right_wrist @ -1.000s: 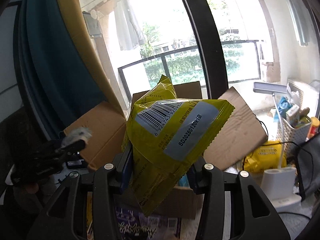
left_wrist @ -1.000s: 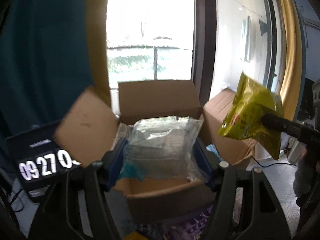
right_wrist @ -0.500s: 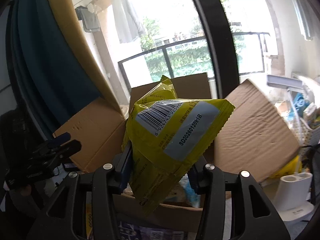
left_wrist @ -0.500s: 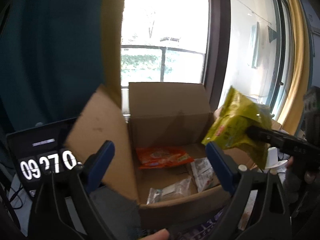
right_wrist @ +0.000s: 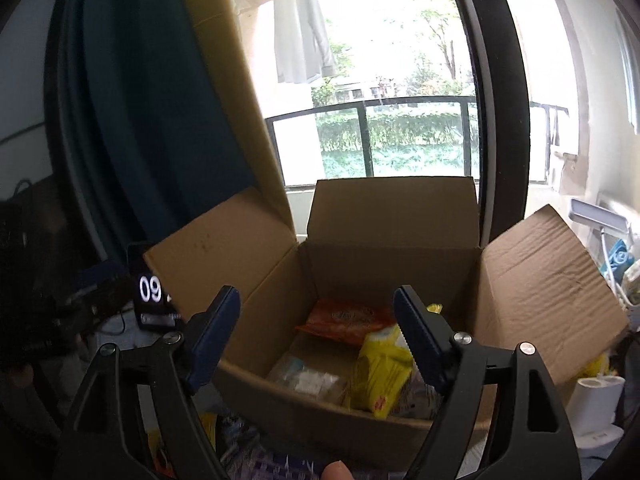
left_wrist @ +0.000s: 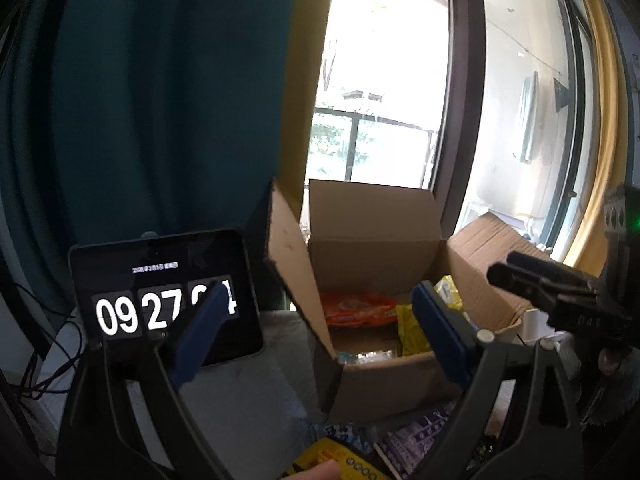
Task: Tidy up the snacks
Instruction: 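Open both grippers to drop the yellow and clear bags into the box, then grasp the yellow-green chip bag with the right gripper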
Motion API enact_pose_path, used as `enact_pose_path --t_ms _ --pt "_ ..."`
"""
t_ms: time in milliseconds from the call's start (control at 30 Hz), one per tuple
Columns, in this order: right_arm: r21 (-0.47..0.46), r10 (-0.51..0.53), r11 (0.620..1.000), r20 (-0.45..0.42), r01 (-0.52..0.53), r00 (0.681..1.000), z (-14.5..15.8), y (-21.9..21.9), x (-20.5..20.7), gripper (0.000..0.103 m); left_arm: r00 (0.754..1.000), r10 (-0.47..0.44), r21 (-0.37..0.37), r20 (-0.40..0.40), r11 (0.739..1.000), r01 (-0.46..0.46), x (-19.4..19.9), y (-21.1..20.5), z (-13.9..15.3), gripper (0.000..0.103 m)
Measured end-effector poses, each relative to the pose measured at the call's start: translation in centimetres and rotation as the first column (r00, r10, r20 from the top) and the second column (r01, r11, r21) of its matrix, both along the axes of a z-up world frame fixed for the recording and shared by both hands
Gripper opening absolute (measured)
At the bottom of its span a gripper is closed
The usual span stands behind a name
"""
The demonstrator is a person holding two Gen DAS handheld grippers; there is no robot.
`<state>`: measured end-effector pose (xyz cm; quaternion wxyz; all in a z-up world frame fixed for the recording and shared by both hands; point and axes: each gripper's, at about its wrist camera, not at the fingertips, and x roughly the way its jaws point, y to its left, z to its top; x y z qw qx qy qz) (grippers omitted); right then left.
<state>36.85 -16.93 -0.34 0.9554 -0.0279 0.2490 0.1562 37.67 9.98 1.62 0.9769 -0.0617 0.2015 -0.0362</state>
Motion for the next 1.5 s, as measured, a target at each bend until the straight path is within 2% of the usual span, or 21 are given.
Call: enact_pose_path --t_ms 400,767,900,1000,1200,1500 --pt "-0.014 -0.065 0.998 -0.065 0.065 0.996 -1.6 -2.4 -6.7 0.082 1.000 -0.014 -0.023 -0.005 1.000 0.014 -6.0 0.1 -1.7 0.094" --pt "-0.005 -0.122 0.992 -0.118 0.122 0.985 -4.2 -4.0 -11.6 0.082 0.998 -0.023 -0.041 -0.059 0.999 0.020 -10.6 -0.6 -5.0 0.094" --pt "0.031 -0.130 0.990 -0.181 0.138 0.975 -5.7 -4.6 -12.8 0.080 0.996 -0.022 -0.046 -0.085 0.999 0.019 -11.9 -0.4 -6.5 0.094" --pt "0.031 -0.141 0.988 -0.222 0.151 0.965 -7.3 -4.8 -13.6 0.073 0.993 -0.018 -0.061 -0.118 0.998 0.010 -12.9 0.0 -8.2 0.094" --pt "0.035 -0.153 0.985 -0.296 0.171 0.943 -10.0 -4.8 -15.7 0.069 0.983 -0.012 -0.100 -0.183 0.995 -0.006 -15.4 1.0 -11.0 0.094" --pt "0.035 -0.153 0.983 -0.369 0.178 0.917 -12.7 -3.9 -19.4 0.066 0.972 0.005 -0.085 -0.236 0.996 -0.026 -20.2 0.7 -13.5 0.094"
